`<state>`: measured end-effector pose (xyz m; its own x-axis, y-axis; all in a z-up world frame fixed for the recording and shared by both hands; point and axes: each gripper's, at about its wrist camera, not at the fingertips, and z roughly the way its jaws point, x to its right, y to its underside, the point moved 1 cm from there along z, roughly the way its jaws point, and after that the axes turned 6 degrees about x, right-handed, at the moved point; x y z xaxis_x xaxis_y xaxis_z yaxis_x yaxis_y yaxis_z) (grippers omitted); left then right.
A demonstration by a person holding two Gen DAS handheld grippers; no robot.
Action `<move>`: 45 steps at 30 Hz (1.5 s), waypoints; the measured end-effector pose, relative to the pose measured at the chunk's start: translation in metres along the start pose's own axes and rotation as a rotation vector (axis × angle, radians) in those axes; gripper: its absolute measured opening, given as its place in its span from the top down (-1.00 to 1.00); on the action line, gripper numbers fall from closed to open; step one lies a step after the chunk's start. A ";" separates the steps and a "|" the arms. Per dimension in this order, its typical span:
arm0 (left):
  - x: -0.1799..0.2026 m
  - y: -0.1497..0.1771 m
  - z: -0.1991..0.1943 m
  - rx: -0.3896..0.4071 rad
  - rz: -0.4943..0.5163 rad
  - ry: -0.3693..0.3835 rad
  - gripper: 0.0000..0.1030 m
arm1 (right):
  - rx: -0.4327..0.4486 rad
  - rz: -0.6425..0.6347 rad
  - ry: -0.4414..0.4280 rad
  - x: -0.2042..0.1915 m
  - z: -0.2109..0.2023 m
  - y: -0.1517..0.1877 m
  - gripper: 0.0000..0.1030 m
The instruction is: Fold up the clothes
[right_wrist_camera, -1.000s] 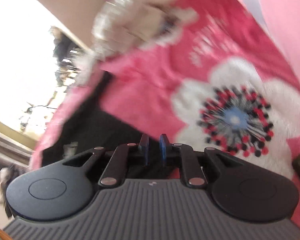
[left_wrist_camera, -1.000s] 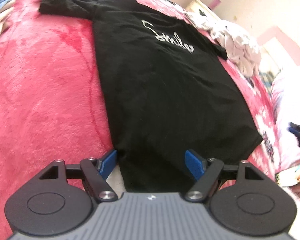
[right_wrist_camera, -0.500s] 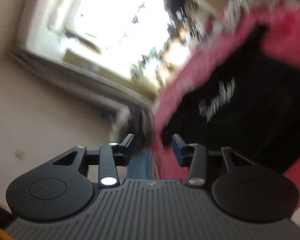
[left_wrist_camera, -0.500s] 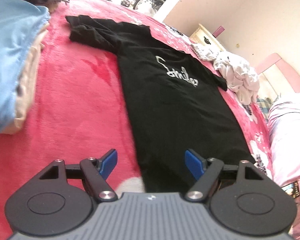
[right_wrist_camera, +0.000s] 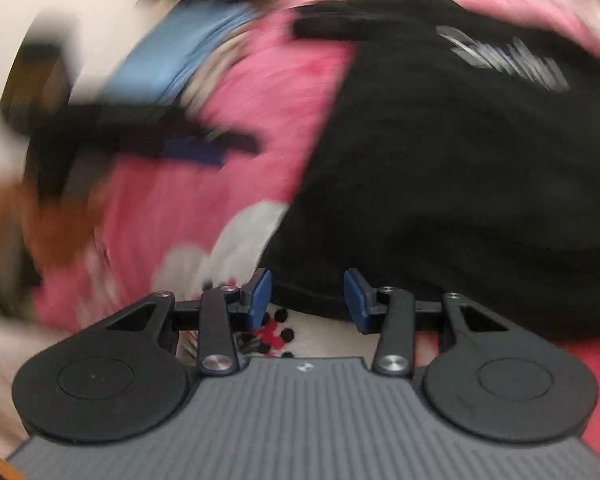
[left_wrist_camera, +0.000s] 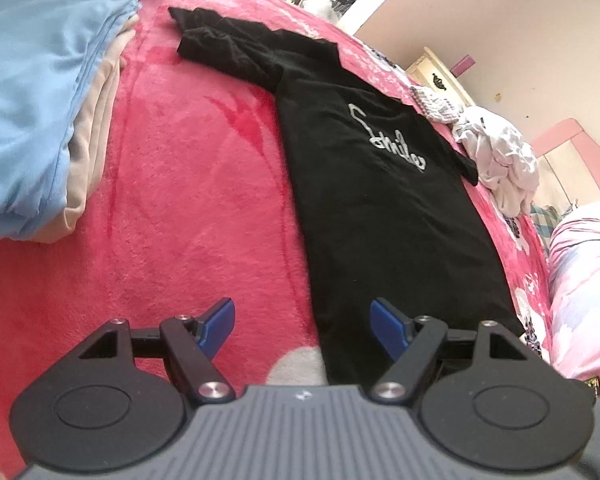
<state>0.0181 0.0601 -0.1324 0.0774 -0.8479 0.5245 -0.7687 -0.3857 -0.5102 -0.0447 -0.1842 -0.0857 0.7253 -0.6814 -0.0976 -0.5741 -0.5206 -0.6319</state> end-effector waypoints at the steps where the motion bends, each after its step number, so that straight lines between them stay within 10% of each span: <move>1: -0.001 -0.001 0.001 0.000 -0.005 -0.002 -0.47 | -0.009 -0.061 -0.001 -0.009 0.007 -0.001 0.25; 5: -0.004 -0.002 0.001 0.010 -0.023 -0.006 -0.47 | -0.050 -0.235 0.004 -0.029 0.041 -0.007 0.33; 10: -0.006 -0.004 -0.001 0.016 -0.026 -0.017 -0.47 | -0.035 -0.173 0.051 -0.014 0.046 -0.012 0.90; 13: -0.007 -0.007 0.000 0.023 -0.025 -0.018 -0.47 | 0.067 0.143 0.044 0.035 0.019 -0.019 0.91; 19: -0.010 -0.013 0.003 0.035 -0.063 -0.004 -0.47 | 0.381 0.929 -0.241 0.147 -0.033 0.017 0.91; 23: -0.011 -0.014 0.004 0.040 -0.072 -0.001 -0.47 | 0.498 1.149 -0.355 0.173 -0.042 0.038 0.91; 29: -0.013 -0.019 0.005 0.052 -0.069 -0.016 -0.47 | 0.445 1.045 -0.439 0.148 -0.035 0.025 0.91; 39: -0.012 -0.029 0.009 0.071 -0.045 -0.043 -0.47 | -0.078 0.199 -0.256 0.018 0.038 -0.003 0.84; 45: 0.001 -0.042 0.024 0.093 0.021 -0.062 -0.47 | -0.096 0.215 -0.287 0.023 0.027 0.000 0.80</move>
<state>0.0660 0.0668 -0.1267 0.1029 -0.8759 0.4714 -0.7083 -0.3972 -0.5835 -0.0177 -0.1858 -0.1086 0.6531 -0.6160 -0.4405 -0.7484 -0.4361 -0.4998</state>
